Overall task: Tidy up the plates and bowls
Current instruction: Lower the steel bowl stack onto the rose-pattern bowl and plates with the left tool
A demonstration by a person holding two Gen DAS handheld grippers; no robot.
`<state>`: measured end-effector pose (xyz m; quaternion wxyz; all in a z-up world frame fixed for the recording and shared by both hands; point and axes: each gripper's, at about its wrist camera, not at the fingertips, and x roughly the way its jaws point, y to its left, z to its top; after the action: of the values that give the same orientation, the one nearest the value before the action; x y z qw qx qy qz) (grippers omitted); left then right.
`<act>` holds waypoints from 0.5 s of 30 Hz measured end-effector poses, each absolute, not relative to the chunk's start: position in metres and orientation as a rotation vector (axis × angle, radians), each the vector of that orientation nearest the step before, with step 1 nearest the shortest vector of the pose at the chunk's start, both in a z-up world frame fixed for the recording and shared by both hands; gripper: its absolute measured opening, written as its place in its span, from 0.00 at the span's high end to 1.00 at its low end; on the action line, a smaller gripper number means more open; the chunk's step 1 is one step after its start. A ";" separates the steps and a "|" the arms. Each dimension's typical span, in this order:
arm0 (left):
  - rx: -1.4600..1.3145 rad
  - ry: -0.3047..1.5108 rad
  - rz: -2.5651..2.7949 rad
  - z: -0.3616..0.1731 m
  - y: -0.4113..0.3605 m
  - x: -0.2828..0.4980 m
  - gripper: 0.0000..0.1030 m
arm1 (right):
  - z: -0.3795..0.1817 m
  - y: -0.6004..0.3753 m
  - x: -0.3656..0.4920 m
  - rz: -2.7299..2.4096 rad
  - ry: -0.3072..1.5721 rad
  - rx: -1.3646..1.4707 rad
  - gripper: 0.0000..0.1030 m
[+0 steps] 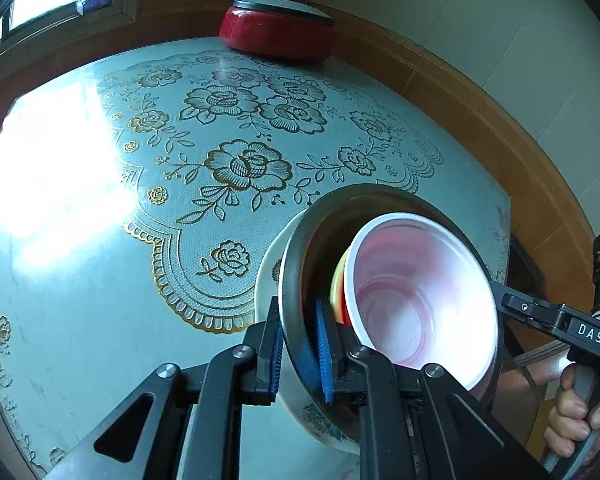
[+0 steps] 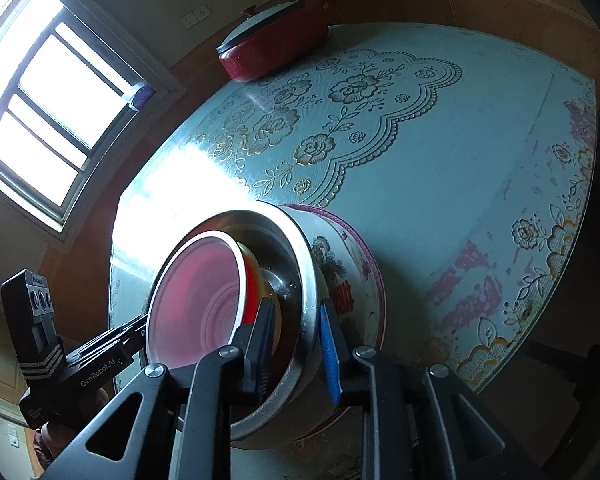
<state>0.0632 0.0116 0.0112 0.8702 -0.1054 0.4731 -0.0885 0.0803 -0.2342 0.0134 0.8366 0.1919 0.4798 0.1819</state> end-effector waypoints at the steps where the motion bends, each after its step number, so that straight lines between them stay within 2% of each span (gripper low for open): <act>1: -0.218 0.987 -0.182 0.012 0.011 0.062 0.85 | 0.014 -0.235 0.079 0.382 1.014 0.408 0.78; 15: -0.172 0.946 -0.151 0.016 0.008 0.051 0.84 | 0.014 -0.232 0.059 0.362 0.989 0.383 0.82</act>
<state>0.0513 0.0075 0.0159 0.8840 -0.0824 0.4544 -0.0727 0.0587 -0.2319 0.0143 0.8471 0.1814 0.4689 0.1718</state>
